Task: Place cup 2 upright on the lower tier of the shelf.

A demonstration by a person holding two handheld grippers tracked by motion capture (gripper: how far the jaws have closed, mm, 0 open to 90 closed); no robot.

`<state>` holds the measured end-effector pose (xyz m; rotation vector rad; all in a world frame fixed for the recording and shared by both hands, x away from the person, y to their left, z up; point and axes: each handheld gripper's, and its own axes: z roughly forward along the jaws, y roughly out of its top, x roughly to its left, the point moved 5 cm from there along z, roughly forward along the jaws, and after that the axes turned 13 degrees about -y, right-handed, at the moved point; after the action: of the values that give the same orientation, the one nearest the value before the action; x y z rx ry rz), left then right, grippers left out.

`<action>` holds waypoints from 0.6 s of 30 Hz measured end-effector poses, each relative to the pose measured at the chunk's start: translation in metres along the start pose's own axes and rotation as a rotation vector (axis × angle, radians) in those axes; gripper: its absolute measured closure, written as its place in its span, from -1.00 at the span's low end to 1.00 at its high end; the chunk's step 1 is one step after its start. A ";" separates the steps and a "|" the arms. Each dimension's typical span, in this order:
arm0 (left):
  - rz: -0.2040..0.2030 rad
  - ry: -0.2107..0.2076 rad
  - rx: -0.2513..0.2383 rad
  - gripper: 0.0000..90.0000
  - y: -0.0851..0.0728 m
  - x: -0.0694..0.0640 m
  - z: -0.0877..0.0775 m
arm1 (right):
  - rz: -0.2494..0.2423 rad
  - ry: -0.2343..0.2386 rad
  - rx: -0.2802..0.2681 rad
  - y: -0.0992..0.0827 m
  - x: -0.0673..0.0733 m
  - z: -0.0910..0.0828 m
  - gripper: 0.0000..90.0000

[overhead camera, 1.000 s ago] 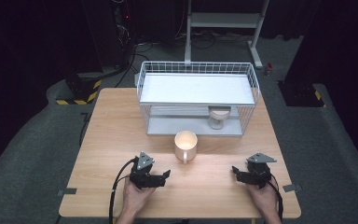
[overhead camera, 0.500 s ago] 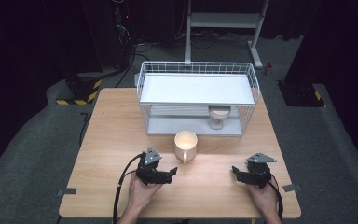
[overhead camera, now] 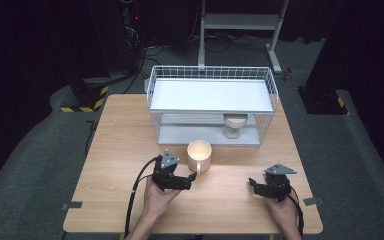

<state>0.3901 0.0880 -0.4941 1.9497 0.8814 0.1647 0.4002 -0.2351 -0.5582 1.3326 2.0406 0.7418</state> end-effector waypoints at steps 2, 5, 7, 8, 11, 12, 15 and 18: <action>-0.006 -0.009 -0.004 -0.87 0.004 0.000 0.002 | 0.000 0.000 0.000 0.000 0.000 0.000 -0.43; -0.015 -0.012 -0.002 -0.91 0.007 0.001 0.007 | 0.000 0.000 0.000 0.000 0.000 0.000 -0.43; -0.013 -0.015 0.004 -0.93 0.010 0.002 0.010 | 0.000 0.000 0.000 0.000 0.000 0.000 -0.43; -0.021 -0.017 0.002 -0.94 0.011 0.002 0.012 | 0.000 0.000 0.000 0.000 0.000 0.000 -0.43; -0.009 -0.014 0.005 -0.96 0.015 0.004 0.015 | 0.000 0.000 0.000 0.000 0.000 0.000 -0.43; -0.015 -0.013 0.000 -0.96 0.016 0.004 0.016 | 0.000 0.000 0.000 0.000 0.000 0.000 -0.43; -0.008 -0.008 0.013 -0.97 0.020 0.005 0.020 | 0.000 0.000 0.000 0.000 0.000 0.000 -0.44; 0.000 0.004 0.017 -0.98 0.025 0.006 0.024 | 0.000 0.000 0.000 0.000 0.000 0.000 -0.43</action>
<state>0.4182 0.0682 -0.4882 1.9657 0.8874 0.1618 0.4002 -0.2352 -0.5582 1.3323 2.0407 0.7418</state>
